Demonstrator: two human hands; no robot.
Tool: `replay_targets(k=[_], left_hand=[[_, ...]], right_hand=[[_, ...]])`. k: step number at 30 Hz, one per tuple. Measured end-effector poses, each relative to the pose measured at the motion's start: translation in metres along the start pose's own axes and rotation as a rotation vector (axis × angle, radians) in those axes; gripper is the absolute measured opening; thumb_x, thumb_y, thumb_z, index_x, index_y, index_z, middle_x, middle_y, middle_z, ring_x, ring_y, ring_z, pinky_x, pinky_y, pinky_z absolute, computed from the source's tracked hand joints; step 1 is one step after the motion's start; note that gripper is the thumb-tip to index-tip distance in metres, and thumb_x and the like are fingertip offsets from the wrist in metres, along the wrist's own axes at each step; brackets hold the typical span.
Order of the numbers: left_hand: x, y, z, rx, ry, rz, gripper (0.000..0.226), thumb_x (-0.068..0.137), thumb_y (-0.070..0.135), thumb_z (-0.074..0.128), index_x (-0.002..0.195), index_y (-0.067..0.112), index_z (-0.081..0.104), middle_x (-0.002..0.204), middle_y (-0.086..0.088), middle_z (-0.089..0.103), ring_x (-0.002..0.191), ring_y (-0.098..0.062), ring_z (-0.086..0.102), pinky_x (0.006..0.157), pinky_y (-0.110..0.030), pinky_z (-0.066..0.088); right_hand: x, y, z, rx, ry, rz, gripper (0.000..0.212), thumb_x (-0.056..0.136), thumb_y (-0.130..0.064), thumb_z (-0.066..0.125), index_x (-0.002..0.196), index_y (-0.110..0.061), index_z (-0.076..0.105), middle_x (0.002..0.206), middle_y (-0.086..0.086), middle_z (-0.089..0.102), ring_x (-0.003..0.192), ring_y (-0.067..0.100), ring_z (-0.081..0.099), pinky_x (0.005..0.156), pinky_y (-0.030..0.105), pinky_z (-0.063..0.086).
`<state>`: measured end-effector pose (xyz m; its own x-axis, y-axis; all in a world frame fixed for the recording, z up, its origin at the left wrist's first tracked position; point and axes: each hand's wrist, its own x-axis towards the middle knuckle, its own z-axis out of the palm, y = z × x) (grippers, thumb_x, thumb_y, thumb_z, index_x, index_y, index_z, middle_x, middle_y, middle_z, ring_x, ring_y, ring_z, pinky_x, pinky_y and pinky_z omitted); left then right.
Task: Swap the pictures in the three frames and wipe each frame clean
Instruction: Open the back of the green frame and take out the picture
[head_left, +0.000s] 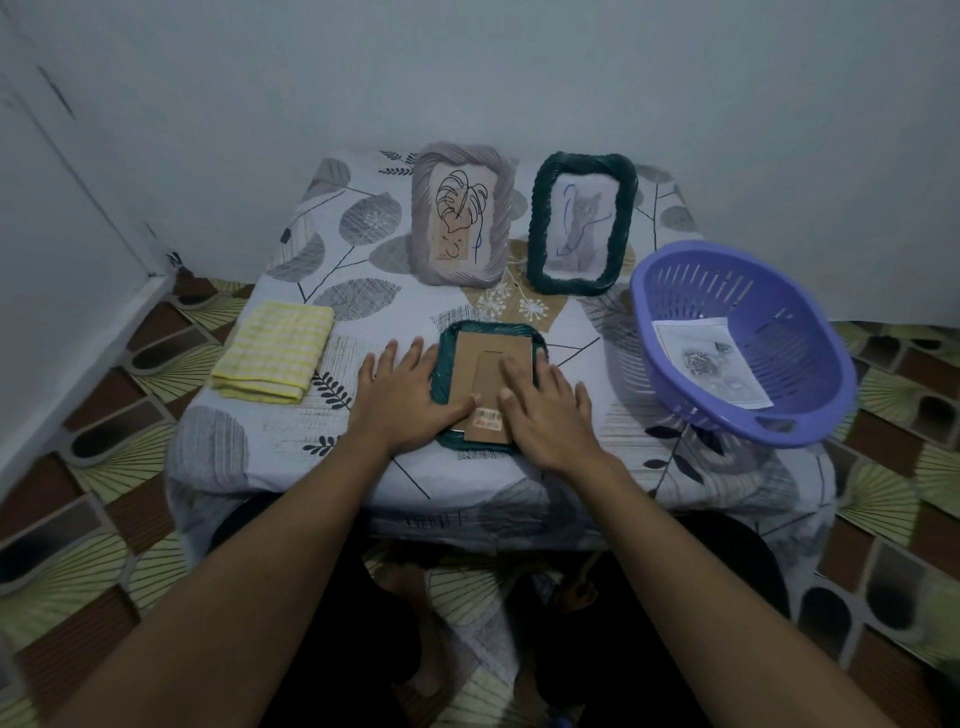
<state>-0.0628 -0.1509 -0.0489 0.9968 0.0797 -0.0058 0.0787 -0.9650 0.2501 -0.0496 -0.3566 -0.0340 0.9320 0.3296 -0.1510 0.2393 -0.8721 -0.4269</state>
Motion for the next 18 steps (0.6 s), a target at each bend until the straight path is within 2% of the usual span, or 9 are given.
replay_targets(k=[4,9,11,14,16,18], left_hand=[[0.000,0.000,-0.003,-0.054,-0.005,-0.006,0.117,0.063,0.098,0.019,0.158,0.029,0.018,0.166,0.000,0.016,0.153,-0.027,0.008,0.122,-0.052,0.004],[-0.002,0.000,-0.005,-0.182,0.062,-0.017,0.115,0.066,0.092,0.040,0.157,0.024,0.021,0.163,0.001,0.025,0.152,-0.024,0.013,0.120,-0.051,0.009],[-0.006,-0.002,-0.004,-0.201,0.144,0.032,0.100,0.071,0.087,0.041,0.152,0.029,0.032,0.157,0.004,0.037,0.148,-0.023,0.020,0.114,-0.047,0.015],[-0.013,-0.005,-0.003,-0.266,0.265,0.127,0.055,0.084,0.066,0.042,0.129,0.038,0.057,0.132,0.013,0.057,0.131,-0.018,0.038,0.096,-0.038,0.021],[-0.017,-0.008,-0.003,-0.400,0.237,0.186,0.035,0.087,0.051,0.048,0.113,0.037,0.068,0.116,0.019,0.063,0.120,-0.014,0.048,0.100,-0.042,0.030],[-0.020,-0.010,-0.005,-0.545,0.185,0.225,0.027,0.086,0.039,0.056,0.103,0.030,0.075,0.107,0.016,0.067,0.111,-0.011,0.055,0.103,-0.047,0.041]], right_hand=[[-0.004,0.004,0.005,-0.085,0.007,-0.040,0.050,0.106,-0.052,0.015,0.156,-0.049,0.010,0.168,-0.002,-0.003,0.154,0.025,-0.002,0.121,0.053,-0.006],[-0.007,0.003,0.008,-0.111,0.068,-0.053,0.050,0.106,-0.049,0.017,0.156,-0.048,0.013,0.168,0.000,0.003,0.154,0.025,0.001,0.122,0.053,-0.003],[-0.008,0.002,0.009,-0.113,0.084,-0.055,0.050,0.106,-0.048,0.018,0.156,-0.048,0.014,0.168,0.000,0.005,0.154,0.025,0.002,0.122,0.053,-0.002],[-0.008,0.001,0.009,-0.119,0.092,-0.052,0.050,0.106,-0.047,0.019,0.156,-0.047,0.015,0.168,0.001,0.007,0.154,0.026,0.004,0.122,0.053,-0.001],[-0.009,0.001,0.008,-0.116,0.100,-0.052,0.050,0.106,-0.047,0.019,0.156,-0.046,0.017,0.168,0.002,0.009,0.154,0.026,0.005,0.122,0.053,0.000],[-0.009,0.001,0.008,-0.107,0.103,-0.049,0.050,0.106,-0.046,0.020,0.156,-0.046,0.017,0.168,0.002,0.009,0.154,0.026,0.006,0.122,0.053,0.000]])
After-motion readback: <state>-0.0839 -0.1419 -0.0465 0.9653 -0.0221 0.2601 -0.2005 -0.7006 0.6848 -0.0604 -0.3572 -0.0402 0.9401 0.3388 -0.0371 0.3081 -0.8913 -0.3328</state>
